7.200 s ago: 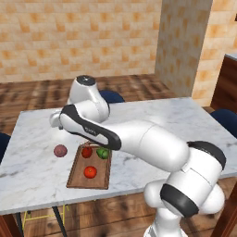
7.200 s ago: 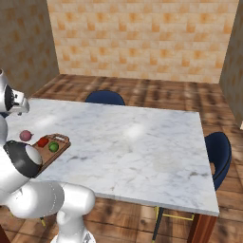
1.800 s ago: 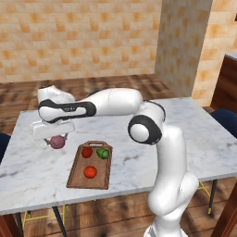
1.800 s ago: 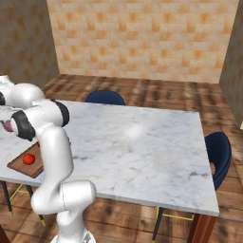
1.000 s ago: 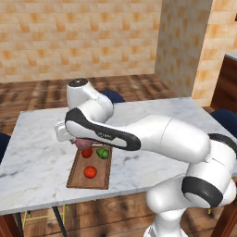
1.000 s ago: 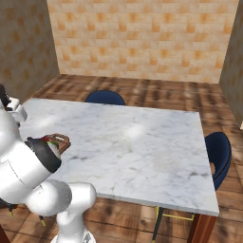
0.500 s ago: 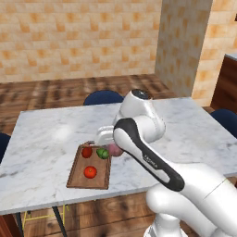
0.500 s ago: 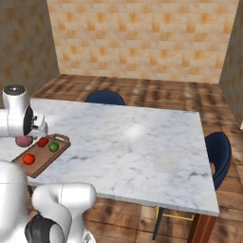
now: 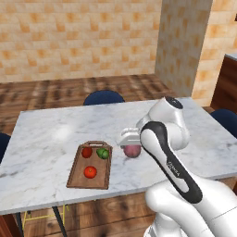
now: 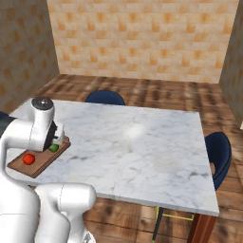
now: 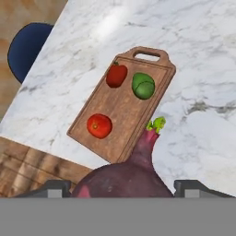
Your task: Place the avocado, onion, tomato, and bell pepper on the cutting board.
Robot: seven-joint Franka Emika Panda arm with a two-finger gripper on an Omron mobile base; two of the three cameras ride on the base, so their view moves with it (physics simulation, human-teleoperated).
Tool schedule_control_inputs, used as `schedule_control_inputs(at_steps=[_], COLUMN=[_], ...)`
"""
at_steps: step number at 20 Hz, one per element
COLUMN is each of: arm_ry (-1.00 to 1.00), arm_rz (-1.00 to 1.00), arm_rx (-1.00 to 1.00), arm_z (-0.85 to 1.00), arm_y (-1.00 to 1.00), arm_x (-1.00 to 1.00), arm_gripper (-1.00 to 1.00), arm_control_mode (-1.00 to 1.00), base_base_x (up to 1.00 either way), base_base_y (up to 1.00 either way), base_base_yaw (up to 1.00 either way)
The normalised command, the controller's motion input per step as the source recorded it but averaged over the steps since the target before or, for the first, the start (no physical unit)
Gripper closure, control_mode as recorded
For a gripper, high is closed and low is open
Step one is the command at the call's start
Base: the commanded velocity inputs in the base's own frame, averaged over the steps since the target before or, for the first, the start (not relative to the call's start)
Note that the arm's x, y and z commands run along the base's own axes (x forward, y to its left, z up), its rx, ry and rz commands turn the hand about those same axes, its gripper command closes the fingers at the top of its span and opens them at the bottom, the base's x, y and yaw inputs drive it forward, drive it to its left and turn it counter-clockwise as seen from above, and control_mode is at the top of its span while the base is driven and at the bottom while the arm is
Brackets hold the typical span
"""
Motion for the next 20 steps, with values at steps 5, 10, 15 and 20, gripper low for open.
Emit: schedule_control_inputs(at_steps=[5,10,15,20], arm_ry=[0.13,0.14,0.17,0.12], arm_rz=[0.0,0.0,0.0,0.0], arm_rx=[0.0,0.0,-0.01,-0.05], arm_z=[-0.15,-0.05,-0.19,-0.36], arm_y=[0.0,0.12,0.36,0.36], arm_x=[0.43,0.48,0.4,0.1], arm_gripper=[1.0,1.0,1.0,1.0], arm_control_mode=[-1.0,-1.0,-1.0,-1.0], base_base_x=[0.0,0.0,0.0,0.0], base_base_y=[0.0,0.0,0.0,0.0], base_base_yaw=[0.0,0.0,0.0,0.0])
